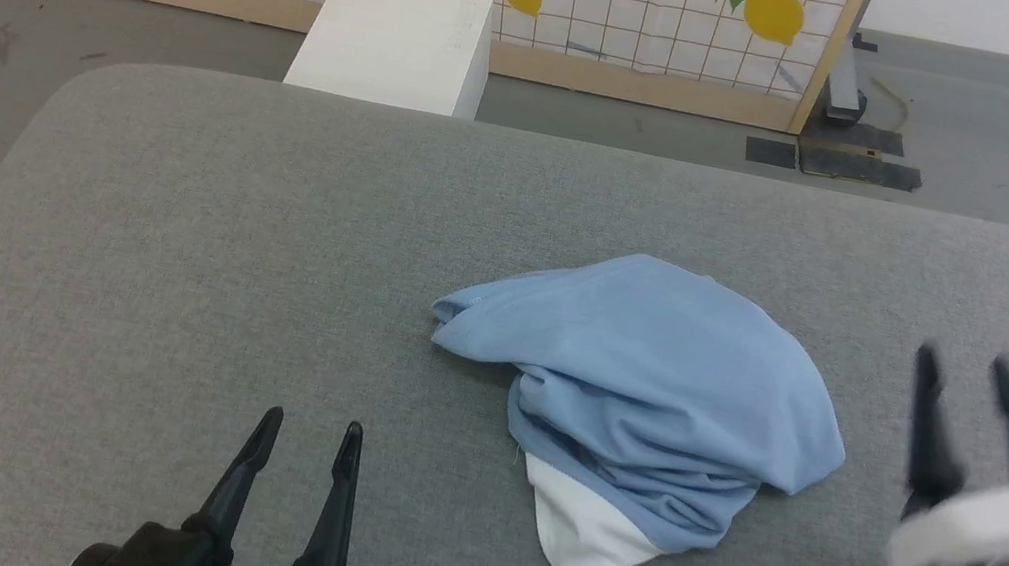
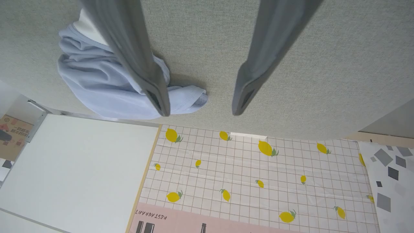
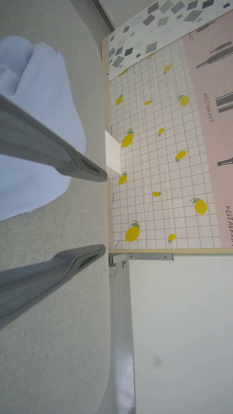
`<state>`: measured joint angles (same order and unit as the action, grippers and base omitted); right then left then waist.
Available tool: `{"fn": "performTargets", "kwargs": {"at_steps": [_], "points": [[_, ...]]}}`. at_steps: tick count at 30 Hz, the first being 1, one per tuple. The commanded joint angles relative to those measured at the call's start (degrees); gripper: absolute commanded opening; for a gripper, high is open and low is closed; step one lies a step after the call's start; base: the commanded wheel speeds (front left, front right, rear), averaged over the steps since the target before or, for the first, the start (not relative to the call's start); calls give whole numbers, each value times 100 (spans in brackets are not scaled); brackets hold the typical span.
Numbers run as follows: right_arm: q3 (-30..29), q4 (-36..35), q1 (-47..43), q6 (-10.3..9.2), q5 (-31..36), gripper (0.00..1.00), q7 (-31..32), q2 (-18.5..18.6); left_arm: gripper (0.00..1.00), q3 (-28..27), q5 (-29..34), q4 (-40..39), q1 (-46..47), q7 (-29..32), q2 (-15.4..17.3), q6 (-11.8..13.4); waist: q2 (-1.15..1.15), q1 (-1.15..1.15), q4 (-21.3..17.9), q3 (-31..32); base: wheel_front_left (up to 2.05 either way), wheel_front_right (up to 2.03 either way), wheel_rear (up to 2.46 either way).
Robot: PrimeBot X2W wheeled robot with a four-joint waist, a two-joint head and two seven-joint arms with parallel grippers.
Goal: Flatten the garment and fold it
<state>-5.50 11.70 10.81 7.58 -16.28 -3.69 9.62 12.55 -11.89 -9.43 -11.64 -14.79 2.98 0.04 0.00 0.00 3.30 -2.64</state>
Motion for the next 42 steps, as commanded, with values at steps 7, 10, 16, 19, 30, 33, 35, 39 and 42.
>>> {"fn": "performTargets", "kwargs": {"at_steps": [7, 10, 16, 19, 30, 33, 35, 39, 42], "points": [[19, -514, -1108, -9, 558, 100, -362, -547, 100, 13, 42, -18, 82, -20, -10, -9, 0, 0, -68, -3, 0, 0, 0], [43, -584, -1155, -9, 621, 100, -327, -607, 100, 19, 48, -18, 84, -21, -10, -11, 0, 0, -86, -10, 0, 0, 0], [127, -602, -548, -9, 592, 100, 329, -552, 100, 42, 36, -8, 176, -21, -10, -37, 0, 0, -10, -128, 0, 0, 0], [202, -464, -45, -9, 518, 100, 900, -348, 100, 95, 8, 1, 244, -21, -10, -43, 0, 0, 93, -251, 0, 0, 0], [941, 1021, 1470, -9, 317, 100, 3682, 475, 100, 321, -60, 62, 549, -21, -10, -18, 0, 0, 628, -710, 0, 0, 0], [1160, 1394, 1674, -9, 324, 100, 4115, 624, 100, 394, -87, 82, 661, -21, -10, -22, 0, 0, 810, -870, 0, 0, 0], [1246, 1577, 1721, -9, 323, 100, 4215, 643, 100, 435, -101, 94, 715, -21, -10, -28, 0, 0, 889, -947, 0, 0, 0], [1313, 1916, 1771, -9, 309, 85, 4199, 586, 100, 490, -124, 119, 778, -21, -10, -22, 0, 0, 988, -1032, 0, 0, 0], [1451, 2030, 1836, -9, 330, 0, 4037, 612, 100, 476, -133, 138, 790, -21, -10, -18, 0, 0, 992, -1042, 0, 0, 0]]}}
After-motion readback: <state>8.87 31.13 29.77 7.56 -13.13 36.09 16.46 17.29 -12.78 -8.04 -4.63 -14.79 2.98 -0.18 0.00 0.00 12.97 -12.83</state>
